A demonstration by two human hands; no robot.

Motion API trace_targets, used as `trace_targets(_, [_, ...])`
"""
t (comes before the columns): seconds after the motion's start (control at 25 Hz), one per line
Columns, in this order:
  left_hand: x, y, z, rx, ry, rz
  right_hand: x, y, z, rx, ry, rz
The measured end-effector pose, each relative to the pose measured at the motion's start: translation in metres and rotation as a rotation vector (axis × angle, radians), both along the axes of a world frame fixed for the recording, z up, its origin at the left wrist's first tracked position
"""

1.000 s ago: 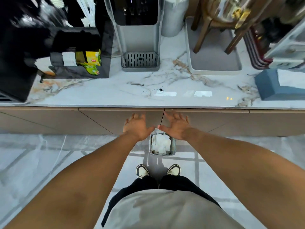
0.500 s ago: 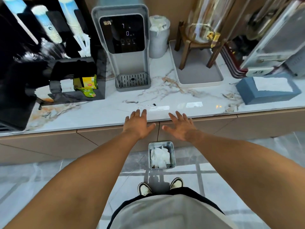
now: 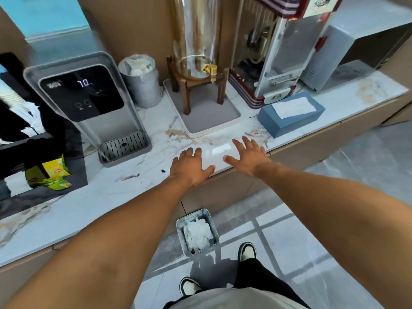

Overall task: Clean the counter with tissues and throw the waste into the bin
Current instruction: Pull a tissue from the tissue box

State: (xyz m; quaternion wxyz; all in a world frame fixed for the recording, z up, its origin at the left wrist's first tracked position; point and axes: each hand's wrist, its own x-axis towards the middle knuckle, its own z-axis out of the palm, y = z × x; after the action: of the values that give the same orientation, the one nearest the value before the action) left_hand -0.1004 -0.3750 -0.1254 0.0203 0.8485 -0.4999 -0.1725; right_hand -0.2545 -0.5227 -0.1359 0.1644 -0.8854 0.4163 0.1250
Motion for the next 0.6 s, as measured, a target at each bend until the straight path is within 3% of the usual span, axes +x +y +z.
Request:
trace_targets(0.4, [-0.067, -0.207, 0.011, -0.081, -0.043, -0.061, -0.078, -0.198, 0.009, -0.161, -0.228, -0.128])
trace_targets(0.6, [-0.103, -0.31, 0.008, -0.128, -0.026, -0.092, -0.113, -0.301, 0.002, -0.191, -0.165, -0.276])
